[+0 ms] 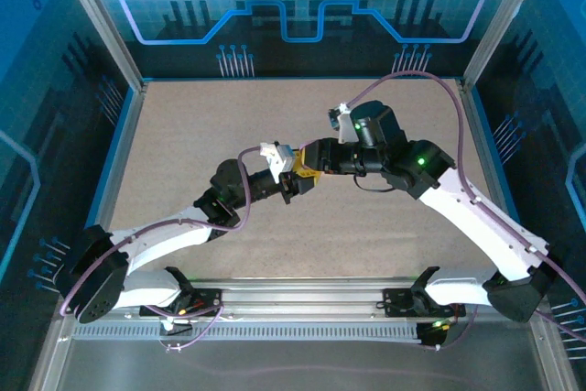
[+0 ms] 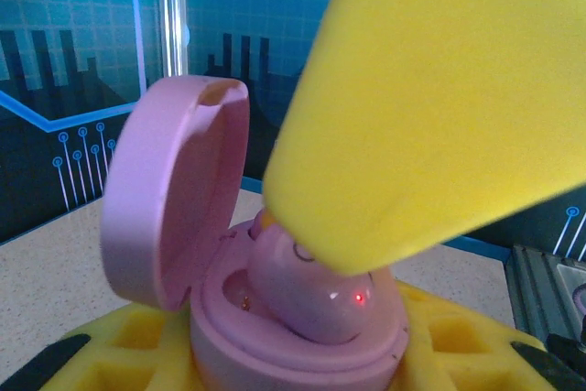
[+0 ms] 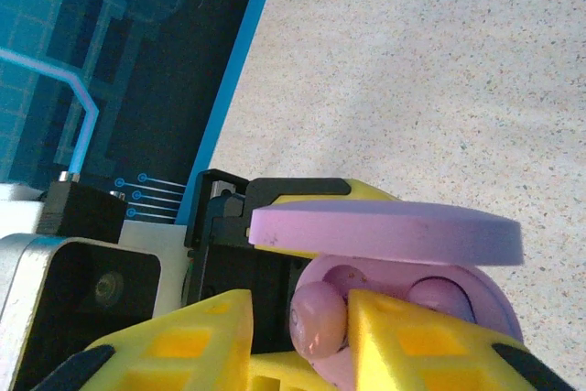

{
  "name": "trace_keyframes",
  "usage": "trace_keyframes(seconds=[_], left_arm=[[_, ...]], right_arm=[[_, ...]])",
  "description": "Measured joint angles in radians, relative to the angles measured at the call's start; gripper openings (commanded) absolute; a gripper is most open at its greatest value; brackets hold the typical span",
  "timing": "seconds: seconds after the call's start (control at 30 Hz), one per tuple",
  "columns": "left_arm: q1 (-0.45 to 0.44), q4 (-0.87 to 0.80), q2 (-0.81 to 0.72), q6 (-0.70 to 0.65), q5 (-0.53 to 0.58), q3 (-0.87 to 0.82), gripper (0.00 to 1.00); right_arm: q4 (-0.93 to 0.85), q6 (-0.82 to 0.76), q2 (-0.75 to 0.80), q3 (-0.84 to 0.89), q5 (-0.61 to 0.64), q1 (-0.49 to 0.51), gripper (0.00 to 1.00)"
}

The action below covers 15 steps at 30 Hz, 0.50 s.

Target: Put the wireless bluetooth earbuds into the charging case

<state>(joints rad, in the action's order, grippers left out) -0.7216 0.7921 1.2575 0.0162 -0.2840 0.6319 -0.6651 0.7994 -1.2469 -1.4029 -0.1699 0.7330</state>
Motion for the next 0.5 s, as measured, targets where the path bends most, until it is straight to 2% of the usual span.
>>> trace_keyframes(seconds=[0.3,0.5], left_arm=[[0.0,0.0,0.0,0.0,0.0,0.0,0.29],[0.0,-0.002,-0.006,-0.001,-0.013,0.0,0.29]], right_arm=[[0.0,-0.037,0.107,0.0,0.01,0.002,0.42],[-0.005,-0.064,0.175,0.001,0.1,-0.006,0.45]])
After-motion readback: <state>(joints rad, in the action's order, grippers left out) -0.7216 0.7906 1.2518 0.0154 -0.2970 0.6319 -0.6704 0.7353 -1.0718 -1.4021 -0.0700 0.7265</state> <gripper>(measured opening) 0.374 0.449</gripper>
